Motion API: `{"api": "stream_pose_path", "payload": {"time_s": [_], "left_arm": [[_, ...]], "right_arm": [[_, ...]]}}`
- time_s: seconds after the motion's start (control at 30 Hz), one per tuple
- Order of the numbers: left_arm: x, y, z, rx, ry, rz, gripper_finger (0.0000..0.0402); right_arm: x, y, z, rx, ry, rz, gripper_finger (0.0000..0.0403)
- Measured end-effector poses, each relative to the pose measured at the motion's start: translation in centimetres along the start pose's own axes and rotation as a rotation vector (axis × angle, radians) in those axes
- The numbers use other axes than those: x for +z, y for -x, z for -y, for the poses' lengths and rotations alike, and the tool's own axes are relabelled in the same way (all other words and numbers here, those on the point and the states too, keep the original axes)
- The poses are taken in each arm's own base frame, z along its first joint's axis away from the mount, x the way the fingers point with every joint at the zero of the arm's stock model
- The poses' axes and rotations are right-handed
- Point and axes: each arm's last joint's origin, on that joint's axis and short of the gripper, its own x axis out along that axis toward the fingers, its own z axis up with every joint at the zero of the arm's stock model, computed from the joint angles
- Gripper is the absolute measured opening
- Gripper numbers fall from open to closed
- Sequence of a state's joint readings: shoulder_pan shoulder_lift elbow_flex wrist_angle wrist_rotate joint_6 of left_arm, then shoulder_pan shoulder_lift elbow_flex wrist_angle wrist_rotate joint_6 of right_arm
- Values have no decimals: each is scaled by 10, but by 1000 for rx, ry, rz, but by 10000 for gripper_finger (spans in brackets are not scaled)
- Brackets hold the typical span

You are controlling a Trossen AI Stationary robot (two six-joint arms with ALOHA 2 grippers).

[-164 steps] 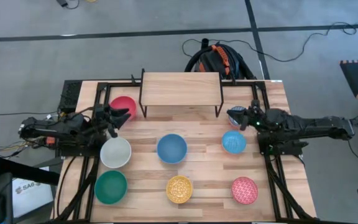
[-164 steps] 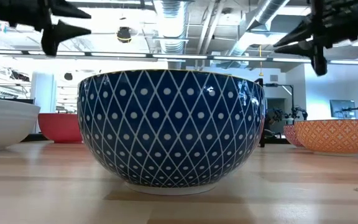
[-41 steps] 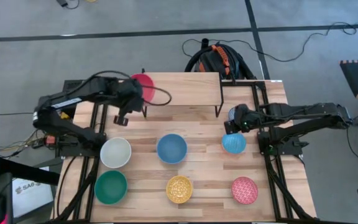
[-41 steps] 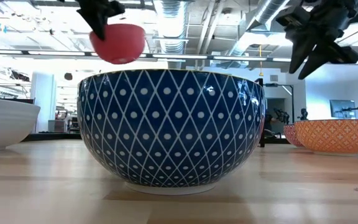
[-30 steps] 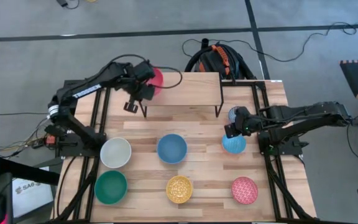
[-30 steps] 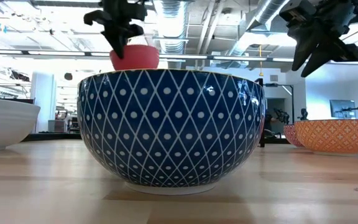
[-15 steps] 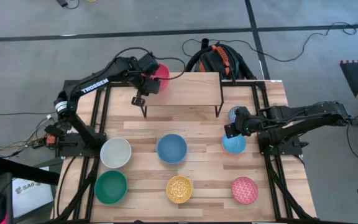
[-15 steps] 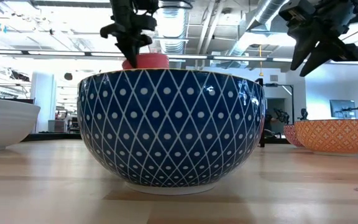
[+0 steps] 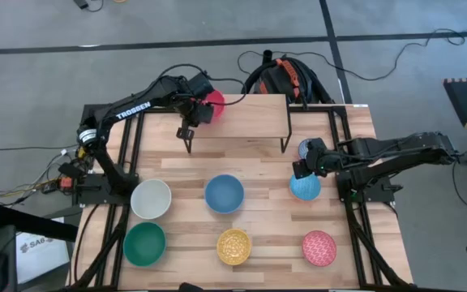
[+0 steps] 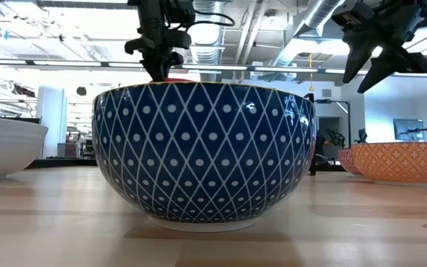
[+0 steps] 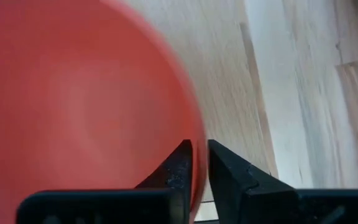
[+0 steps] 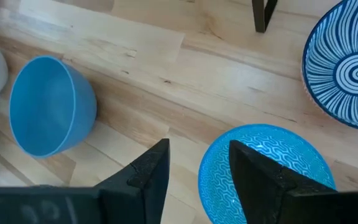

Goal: Place and stack bowls onto a shelf
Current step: Put the orange bowl on the shelf, then stack the blue bowl on top of the orange bowl on the shelf

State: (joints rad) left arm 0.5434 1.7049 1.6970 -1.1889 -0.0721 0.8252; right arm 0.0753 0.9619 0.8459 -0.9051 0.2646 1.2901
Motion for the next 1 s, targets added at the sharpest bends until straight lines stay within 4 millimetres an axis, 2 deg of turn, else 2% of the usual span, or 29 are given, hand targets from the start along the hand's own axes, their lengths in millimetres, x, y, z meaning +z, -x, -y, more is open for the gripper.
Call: {"api": "stream_pose_path", "payload": {"time_s": [0.33,0.47,0.6,0.77,0.87,1.0], "left_arm": [[-2,10,2,54,138,-18,129],[-3,26,8,118,217,-10,162],[-7,54,19,172,328,53,181],[-10,93,42,154,548,215,183],[-5,113,61,105,677,323,183],[12,118,99,91,699,396,183]], "right_arm": [[11,-3,4,-34,-9,33,194],[16,-5,8,-70,7,38,194],[19,-6,12,-109,12,52,194],[19,-6,12,-91,55,20,194],[16,-6,8,-57,78,-10,194],[9,-9,0,-21,106,-25,194]]}}
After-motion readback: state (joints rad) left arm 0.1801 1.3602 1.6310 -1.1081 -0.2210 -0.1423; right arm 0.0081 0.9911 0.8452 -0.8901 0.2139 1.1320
